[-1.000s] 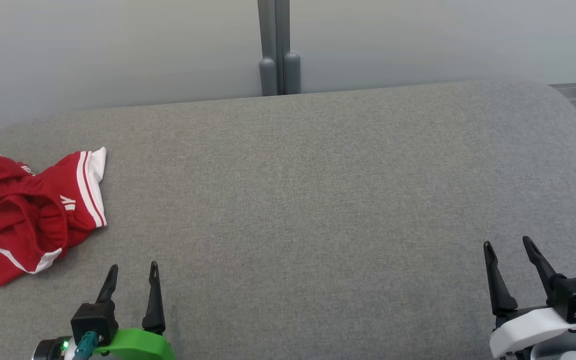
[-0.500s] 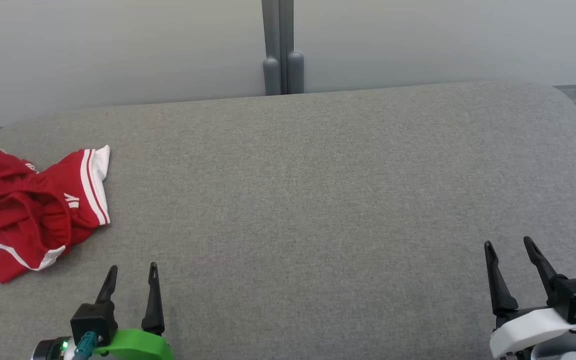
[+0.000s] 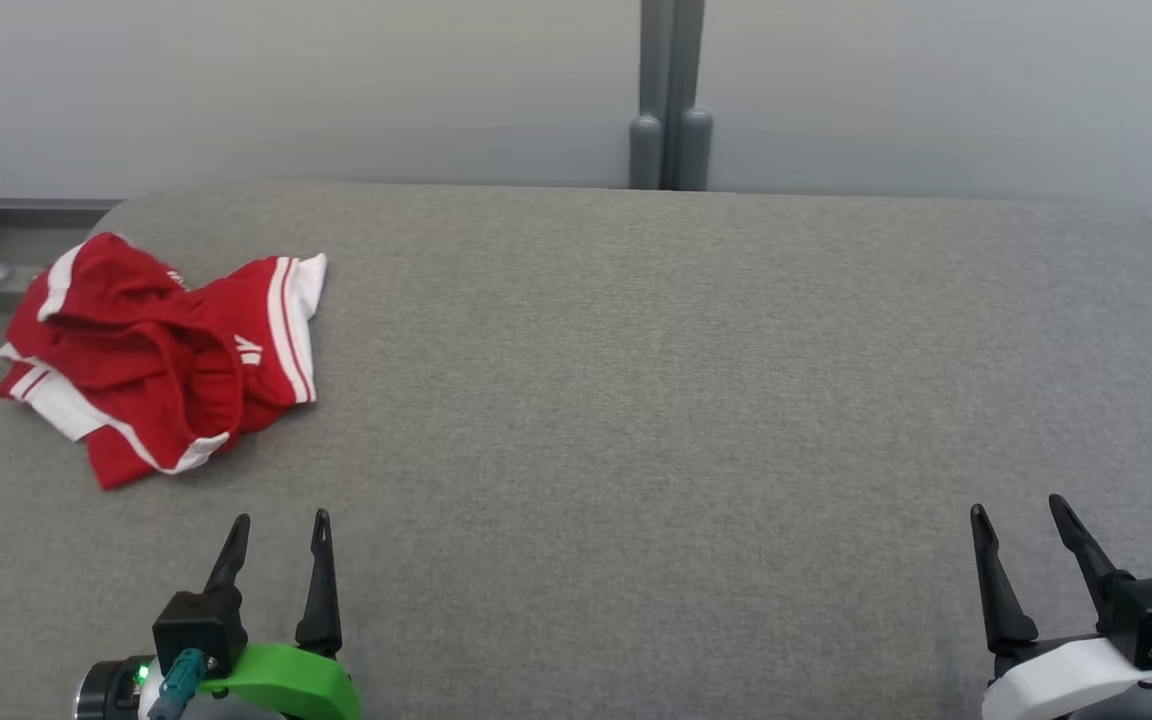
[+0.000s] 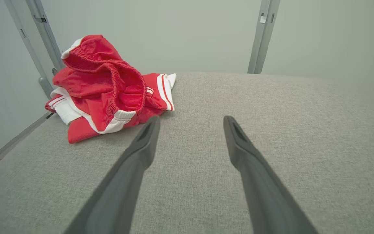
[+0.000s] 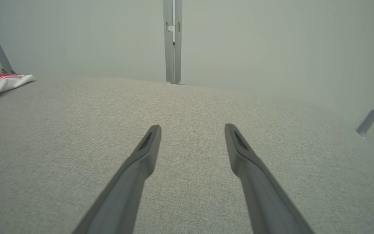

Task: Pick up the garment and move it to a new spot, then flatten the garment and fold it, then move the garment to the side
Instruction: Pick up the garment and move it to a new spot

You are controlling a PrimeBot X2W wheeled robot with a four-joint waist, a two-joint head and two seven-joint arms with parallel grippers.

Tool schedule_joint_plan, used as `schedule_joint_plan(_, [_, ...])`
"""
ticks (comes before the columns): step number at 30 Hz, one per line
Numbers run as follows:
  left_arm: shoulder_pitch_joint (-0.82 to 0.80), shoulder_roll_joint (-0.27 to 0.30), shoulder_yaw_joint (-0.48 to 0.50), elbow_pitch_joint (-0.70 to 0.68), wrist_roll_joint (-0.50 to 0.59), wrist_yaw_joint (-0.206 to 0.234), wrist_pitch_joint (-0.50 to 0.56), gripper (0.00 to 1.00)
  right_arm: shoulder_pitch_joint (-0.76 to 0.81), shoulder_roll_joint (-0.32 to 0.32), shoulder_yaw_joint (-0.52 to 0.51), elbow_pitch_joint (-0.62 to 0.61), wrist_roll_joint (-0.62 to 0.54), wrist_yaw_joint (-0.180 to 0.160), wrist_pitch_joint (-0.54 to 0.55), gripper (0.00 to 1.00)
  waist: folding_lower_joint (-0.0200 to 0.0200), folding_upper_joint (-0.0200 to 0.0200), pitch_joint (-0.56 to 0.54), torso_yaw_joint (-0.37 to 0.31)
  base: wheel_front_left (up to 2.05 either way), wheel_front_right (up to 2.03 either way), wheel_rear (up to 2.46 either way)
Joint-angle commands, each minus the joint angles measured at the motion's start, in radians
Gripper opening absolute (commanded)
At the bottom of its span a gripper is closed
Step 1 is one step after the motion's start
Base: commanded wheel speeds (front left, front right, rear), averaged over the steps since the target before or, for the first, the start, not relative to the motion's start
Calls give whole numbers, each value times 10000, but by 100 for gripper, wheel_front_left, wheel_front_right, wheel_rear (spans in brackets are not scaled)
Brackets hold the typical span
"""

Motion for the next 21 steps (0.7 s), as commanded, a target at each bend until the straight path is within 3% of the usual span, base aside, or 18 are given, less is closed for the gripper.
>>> schedule_joint_plan(1, [-34, 22, 9, 11, -65, 2, 3, 100, 112, -2, 8, -39, -103, -3, -36, 100, 0, 0, -80, 1135, 0, 0, 0])
schedule_joint_plan(7, [325, 22, 289, -55, -127, 63, 4, 100, -157, 59, 500, -19, -169, -4, -36, 100, 0, 0, -263, 2721, 0, 0, 0])
schedule_joint_plan(12, [674, 20, 743, -229, -125, 29, 3, 100, -425, 103, 1100, 77, -211, -4, -35, 100, 0, 0, -465, 3574, 0, 0, 0])
schedule_joint_plan(21, [864, 17, 930, -517, -275, 58, 3, 100, -502, -90, 1469, 136, -74, -4, -35, 100, 0, 0, -510, 3541, 0, 0, 0])
